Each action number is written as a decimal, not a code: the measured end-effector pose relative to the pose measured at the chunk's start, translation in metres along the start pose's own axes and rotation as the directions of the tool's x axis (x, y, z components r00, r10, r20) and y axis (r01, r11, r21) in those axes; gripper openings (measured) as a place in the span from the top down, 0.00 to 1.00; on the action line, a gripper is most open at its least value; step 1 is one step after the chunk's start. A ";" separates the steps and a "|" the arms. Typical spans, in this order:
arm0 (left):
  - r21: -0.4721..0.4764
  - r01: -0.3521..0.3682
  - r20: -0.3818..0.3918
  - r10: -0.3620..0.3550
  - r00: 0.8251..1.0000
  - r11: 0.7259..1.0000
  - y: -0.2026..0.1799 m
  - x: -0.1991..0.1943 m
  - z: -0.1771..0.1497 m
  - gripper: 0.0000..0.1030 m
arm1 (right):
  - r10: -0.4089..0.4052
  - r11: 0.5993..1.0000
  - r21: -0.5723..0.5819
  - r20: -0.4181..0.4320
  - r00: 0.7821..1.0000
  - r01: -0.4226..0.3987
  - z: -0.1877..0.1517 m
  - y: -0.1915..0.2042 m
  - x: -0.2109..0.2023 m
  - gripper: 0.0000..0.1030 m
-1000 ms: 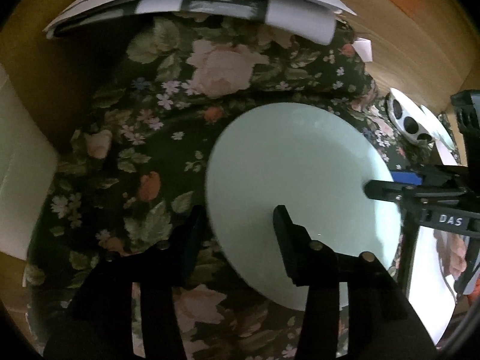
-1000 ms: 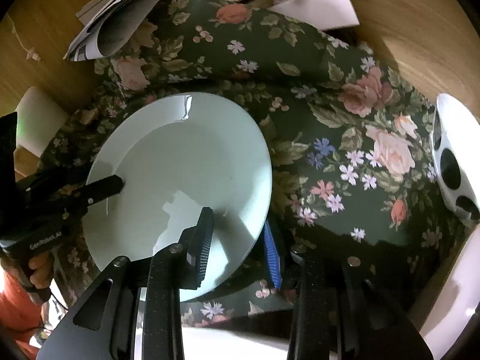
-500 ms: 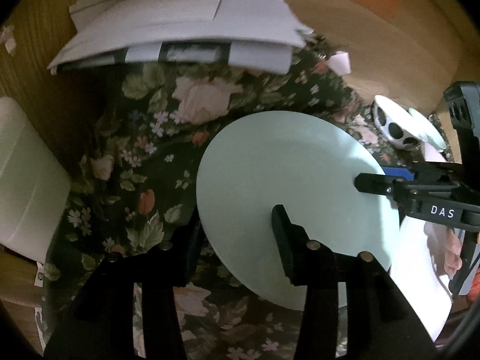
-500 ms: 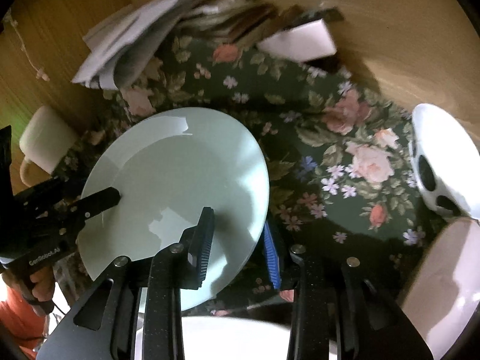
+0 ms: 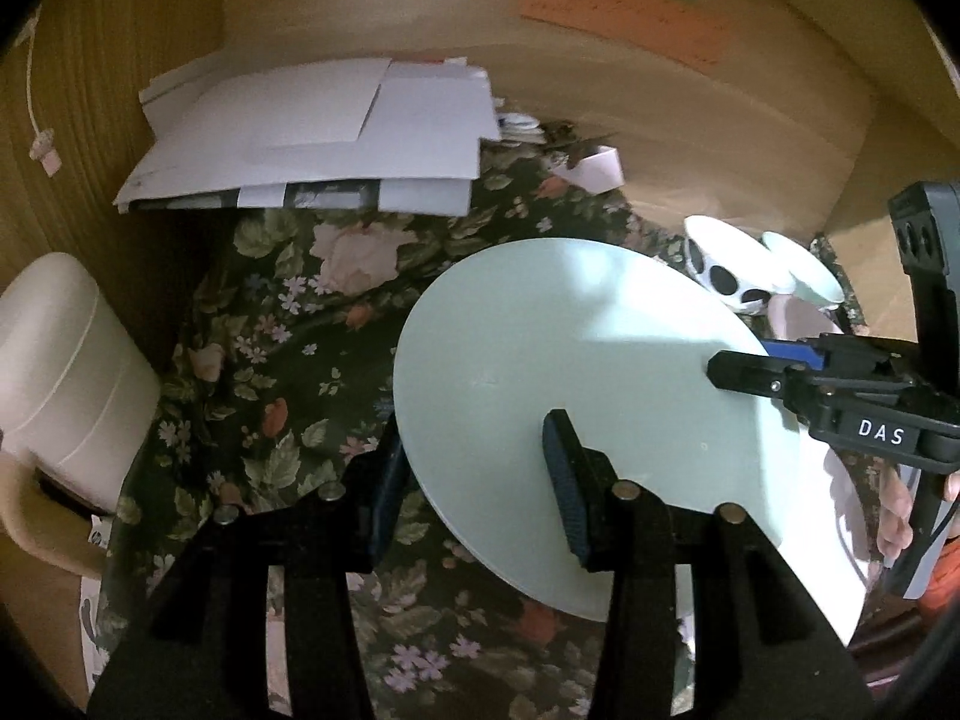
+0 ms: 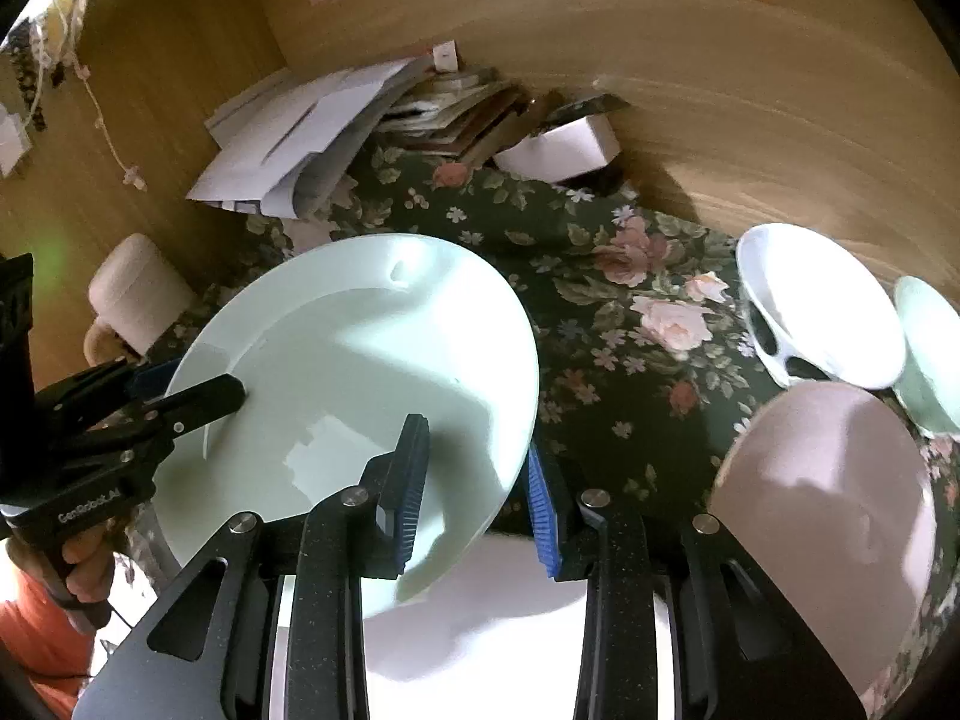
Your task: Organize plates and bowls
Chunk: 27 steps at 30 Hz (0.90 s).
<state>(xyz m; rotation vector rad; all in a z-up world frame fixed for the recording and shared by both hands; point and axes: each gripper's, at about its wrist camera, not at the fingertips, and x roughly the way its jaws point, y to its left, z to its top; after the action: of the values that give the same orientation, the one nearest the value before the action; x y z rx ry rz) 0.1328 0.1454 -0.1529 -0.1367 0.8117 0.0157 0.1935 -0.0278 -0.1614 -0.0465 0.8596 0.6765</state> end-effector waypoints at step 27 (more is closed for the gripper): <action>0.056 0.076 0.044 -0.079 0.996 0.995 -0.058 -0.050 -0.032 0.57 | -0.063 0.997 0.053 0.109 0.992 0.057 -0.063 -0.011 -0.081 0.72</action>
<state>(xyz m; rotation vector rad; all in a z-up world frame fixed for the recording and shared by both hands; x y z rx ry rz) 0.0792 0.0860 -0.1322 -0.1160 0.7593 -0.0763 0.1192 -0.0980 -0.1483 0.0101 0.7655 0.5954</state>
